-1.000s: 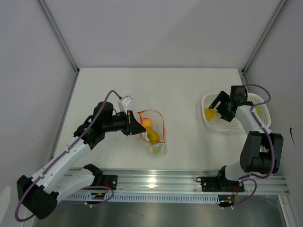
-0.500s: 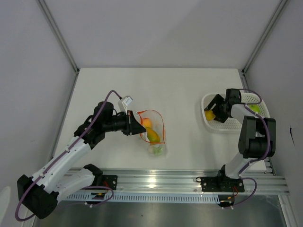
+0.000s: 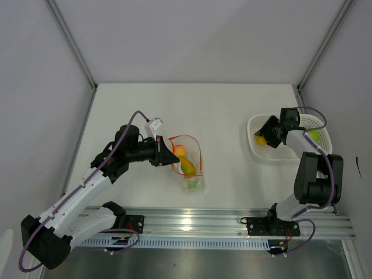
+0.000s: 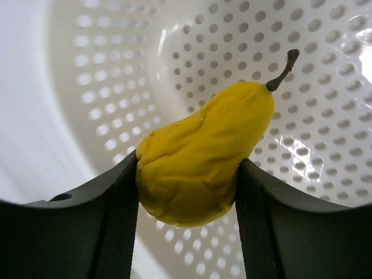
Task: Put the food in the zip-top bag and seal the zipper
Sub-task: Pick up the fake fruit from the bin, then place the fake fruit in the zipper food storage bag.
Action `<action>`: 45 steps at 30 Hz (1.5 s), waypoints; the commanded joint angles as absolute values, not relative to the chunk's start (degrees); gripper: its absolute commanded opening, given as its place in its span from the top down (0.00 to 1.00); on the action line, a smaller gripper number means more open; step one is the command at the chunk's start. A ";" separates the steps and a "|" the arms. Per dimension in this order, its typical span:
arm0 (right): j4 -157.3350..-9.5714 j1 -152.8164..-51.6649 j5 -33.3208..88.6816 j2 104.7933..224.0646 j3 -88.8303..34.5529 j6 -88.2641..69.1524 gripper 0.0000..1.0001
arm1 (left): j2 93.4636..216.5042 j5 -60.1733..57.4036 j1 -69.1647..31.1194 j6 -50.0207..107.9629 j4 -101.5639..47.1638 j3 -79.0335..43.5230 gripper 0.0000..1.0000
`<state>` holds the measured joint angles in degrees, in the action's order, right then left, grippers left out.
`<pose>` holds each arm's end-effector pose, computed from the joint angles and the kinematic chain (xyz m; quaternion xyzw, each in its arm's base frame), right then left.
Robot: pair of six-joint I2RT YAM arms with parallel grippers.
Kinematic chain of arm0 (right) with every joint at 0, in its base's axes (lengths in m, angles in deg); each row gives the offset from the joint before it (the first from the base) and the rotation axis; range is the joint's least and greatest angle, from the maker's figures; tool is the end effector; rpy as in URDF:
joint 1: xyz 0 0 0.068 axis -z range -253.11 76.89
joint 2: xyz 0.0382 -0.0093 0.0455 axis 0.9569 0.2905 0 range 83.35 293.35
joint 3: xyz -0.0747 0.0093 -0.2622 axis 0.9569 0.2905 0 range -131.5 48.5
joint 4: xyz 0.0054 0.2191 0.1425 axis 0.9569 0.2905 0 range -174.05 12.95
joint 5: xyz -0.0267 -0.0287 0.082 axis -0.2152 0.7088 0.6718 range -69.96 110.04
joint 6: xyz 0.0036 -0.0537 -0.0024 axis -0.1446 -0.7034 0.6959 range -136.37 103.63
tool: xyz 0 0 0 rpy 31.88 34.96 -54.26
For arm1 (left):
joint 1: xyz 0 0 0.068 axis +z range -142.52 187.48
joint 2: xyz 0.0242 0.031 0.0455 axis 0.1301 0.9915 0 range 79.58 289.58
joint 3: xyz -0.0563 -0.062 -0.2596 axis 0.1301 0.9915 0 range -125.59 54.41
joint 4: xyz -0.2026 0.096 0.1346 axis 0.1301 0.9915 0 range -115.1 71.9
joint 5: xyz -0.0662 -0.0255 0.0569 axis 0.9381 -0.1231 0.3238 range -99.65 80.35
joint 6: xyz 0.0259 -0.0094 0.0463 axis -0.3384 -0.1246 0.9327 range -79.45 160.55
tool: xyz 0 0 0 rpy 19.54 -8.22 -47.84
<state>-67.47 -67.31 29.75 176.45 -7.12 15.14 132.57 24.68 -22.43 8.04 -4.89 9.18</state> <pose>0.3281 -0.0273 0.1873 0.2785 0.9064 0.1469 0.2818 0.1663 -0.1188 0.3023 0.1334 0.8221 -0.4714 0.2901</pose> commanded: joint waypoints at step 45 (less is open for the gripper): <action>-57.50 -133.93 1.06 167.19 -32.45 8.77 0.42 | 128.36 25.42 -21.97 7.68 -4.97 6.95 1.00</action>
<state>-57.70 -133.60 4.18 166.33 -29.72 7.18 129.18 24.64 -22.39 7.99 -3.82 9.18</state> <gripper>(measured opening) 0.594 0.005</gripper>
